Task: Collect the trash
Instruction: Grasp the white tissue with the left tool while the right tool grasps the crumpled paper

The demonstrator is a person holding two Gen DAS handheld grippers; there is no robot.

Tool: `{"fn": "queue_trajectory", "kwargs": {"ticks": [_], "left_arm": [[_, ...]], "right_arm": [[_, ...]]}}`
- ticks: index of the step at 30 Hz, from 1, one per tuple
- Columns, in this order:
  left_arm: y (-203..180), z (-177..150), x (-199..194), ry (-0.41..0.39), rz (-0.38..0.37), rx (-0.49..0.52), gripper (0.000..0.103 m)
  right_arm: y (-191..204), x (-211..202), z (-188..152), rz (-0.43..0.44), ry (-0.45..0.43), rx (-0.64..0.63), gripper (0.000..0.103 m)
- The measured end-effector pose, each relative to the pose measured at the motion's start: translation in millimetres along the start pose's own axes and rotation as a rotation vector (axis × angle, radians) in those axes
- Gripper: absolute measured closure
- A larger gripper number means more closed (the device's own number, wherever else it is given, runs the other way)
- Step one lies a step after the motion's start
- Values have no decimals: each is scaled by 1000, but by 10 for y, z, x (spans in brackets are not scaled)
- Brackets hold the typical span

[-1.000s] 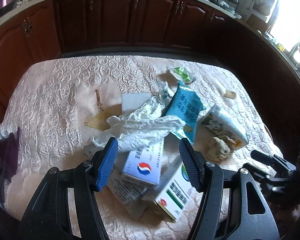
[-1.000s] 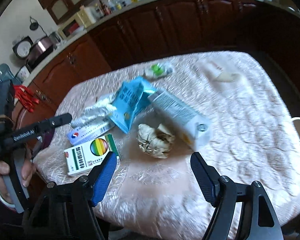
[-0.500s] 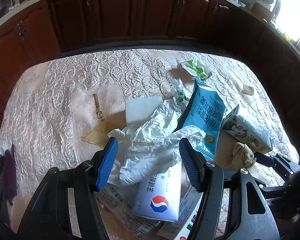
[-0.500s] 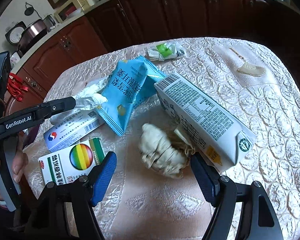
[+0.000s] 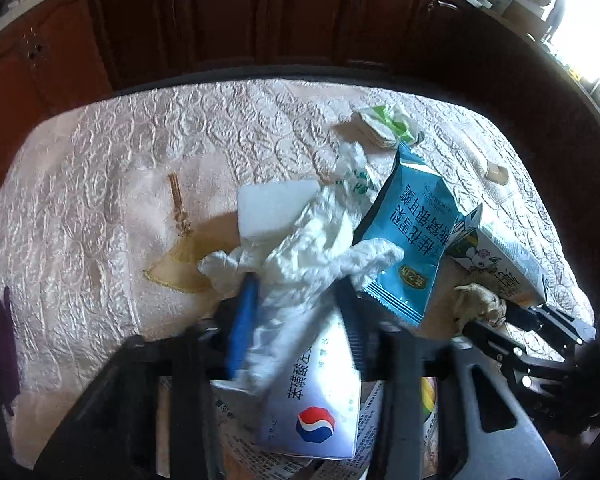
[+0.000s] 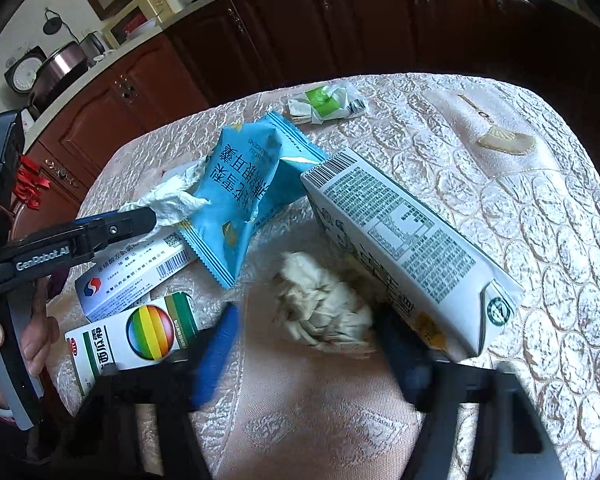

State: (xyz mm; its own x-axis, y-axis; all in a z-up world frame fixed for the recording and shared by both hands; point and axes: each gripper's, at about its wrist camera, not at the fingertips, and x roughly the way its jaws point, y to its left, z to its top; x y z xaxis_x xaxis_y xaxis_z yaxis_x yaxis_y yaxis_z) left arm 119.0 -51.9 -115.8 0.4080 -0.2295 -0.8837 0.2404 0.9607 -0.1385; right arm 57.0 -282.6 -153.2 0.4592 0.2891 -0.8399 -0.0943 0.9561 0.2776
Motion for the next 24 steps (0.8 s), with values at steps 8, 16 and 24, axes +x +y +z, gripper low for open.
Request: {"fn": "queue_trajectory", "kwargs": {"ticks": [8,16,24], "left_arm": [[29,-62,-238,-48,-15,-8,91],[-56,-48,-779,-157,-61,-6,91],[-409,-78,-1070,-227,-75,47,91]], "right_arm": [[-22,-110,-40,50,-28,25,70],[71,-542,-46,106,-111,16,70],[53,-915,-72,111,-180,20,70]]}}
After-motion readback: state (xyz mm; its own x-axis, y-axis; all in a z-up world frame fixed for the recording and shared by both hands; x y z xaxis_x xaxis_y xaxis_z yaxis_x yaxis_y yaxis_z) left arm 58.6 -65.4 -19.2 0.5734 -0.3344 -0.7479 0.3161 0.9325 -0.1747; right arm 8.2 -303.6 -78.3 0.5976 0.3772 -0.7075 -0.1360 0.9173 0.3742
